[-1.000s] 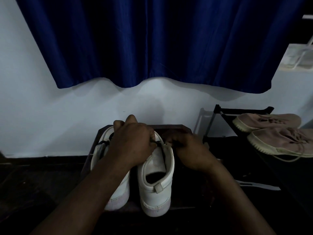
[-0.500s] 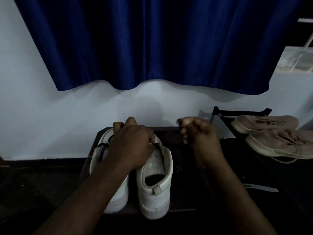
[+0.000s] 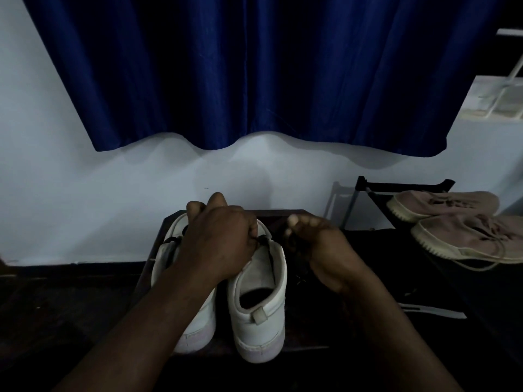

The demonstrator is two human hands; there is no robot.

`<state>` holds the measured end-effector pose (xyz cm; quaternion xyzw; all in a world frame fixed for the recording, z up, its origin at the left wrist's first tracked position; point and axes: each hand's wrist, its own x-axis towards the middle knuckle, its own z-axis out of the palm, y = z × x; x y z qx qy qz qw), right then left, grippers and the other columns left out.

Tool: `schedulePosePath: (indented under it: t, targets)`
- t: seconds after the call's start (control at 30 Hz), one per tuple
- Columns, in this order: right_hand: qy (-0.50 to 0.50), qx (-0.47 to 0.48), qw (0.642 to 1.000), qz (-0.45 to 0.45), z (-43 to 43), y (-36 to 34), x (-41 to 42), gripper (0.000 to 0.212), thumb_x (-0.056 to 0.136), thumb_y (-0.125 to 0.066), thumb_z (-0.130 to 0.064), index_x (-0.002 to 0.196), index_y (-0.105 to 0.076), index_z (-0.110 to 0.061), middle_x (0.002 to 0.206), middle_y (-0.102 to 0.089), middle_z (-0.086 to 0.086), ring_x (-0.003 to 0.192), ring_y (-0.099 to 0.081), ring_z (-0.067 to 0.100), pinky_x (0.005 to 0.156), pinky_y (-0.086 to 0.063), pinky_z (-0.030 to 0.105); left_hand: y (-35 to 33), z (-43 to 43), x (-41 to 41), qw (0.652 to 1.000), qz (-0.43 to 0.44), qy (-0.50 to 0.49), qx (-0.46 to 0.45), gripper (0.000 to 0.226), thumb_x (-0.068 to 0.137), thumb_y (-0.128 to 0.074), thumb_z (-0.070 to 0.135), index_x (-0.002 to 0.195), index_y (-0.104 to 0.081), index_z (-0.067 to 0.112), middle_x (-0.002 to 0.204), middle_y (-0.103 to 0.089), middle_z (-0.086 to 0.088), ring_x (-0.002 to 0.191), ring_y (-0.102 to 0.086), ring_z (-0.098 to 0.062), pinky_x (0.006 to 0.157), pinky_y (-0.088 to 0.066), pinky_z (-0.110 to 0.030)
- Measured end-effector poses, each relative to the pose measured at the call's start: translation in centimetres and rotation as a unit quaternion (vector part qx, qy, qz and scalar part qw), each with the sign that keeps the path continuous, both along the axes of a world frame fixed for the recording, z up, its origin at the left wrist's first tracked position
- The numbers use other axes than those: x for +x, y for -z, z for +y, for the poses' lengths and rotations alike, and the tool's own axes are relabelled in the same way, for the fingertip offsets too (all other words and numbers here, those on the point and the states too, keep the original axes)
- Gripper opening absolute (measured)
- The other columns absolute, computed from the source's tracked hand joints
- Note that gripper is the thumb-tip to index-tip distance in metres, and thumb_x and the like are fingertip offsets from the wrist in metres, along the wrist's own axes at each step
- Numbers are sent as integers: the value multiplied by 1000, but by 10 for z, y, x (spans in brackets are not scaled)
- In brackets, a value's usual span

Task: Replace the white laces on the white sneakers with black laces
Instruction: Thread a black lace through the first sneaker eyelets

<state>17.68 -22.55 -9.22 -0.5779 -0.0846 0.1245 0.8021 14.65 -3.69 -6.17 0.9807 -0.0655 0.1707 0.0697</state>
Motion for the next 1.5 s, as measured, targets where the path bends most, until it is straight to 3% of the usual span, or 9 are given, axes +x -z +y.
schedulePosePath:
  t: [0.23, 0.37, 0.47, 0.57, 0.7, 0.83, 1.07, 1.27, 1.5]
  targets:
    - [31, 539, 842, -3, -33, -27, 8, 12, 91, -62, -4, 89, -70, -13, 82, -67, -2, 69, -61, 7, 79, -57, 23, 1, 1, 0, 1000, -6, 3, -4, 12, 90, -63, 47, 90, -68, 35, 89, -63, 20, 109, -40, -9, 92, -21, -36]
    - [207, 1, 972, -108, -34, -22, 7, 35, 104, -58, -17, 77, -80, -24, 80, -71, -8, 68, -64, 3, 58, -49, 16, 1, 1, -1, 1000, -1, -4, -3, 11, 89, -64, 45, 91, -68, 34, 89, -61, 19, 109, -40, -9, 92, -22, -37]
    - [118, -430, 831, -334, -25, -6, 9, 17, 98, -68, -12, 90, -81, -20, 95, -73, -13, 90, -67, 4, 81, -48, 12, -1, -1, -1, 1000, -1, -5, -2, 10, 88, -65, 44, 93, -67, 36, 89, -58, 21, 111, -39, -10, 92, -22, -36]
    - [-22, -543, 737, -402, -17, 13, 12, 18, 93, -65, -16, 100, -81, -20, 116, -72, -9, 109, -63, 7, 96, -48, 19, -2, -2, -1, 1000, -5, -6, 6, 11, 87, -67, 44, 96, -68, 37, 88, -54, 20, 113, -36, -11, 91, -20, -37]
    - [-38, -490, 830, -265, -19, -5, 4, 26, 103, -61, -14, 82, -76, -19, 84, -68, -21, 79, -59, -4, 72, -41, 6, -3, -3, -2, 1000, -10, -11, 17, 14, 86, -68, 48, 97, -68, 39, 92, -52, 19, 116, -33, -12, 92, -23, -38]
    - [17, -108, 993, -39, -11, -9, -2, 29, 100, -62, -22, 72, -70, -20, 71, -58, 1, 61, -50, 13, 58, -43, 27, -2, 0, -3, 1000, -18, -11, 10, 12, 84, -70, 44, 95, -68, 38, 95, -53, 18, 116, -34, -13, 93, -24, -39]
    - [45, 438, 897, 27, -30, -21, 9, 10, 92, -67, -19, 82, -67, -22, 75, -52, -10, 67, -48, 3, 96, -46, 29, 0, 0, -1, 1000, -12, -9, 0, 19, 86, -69, 51, 96, -68, 36, 96, -57, 17, 118, -35, -12, 93, -21, -38]
    - [108, 356, 927, 47, -32, -24, 11, 31, 107, -53, -33, 84, -68, -19, 73, -52, -8, 59, -49, 3, 81, -57, 25, 3, 3, 1, 1000, 1, -10, -20, 22, 86, -67, 58, 91, -63, 37, 90, -62, 18, 111, -43, -9, 96, -22, -38]
    - [161, -194, 952, -173, -15, -18, -1, 17, 101, -67, -20, 91, -79, -12, 77, -76, 0, 70, -70, 12, 67, -54, 29, -15, 22, -6, 978, 35, -20, -207, 18, 87, -71, 54, 79, -71, 38, 71, -71, 23, 80, -64, 4, 93, -50, -38]
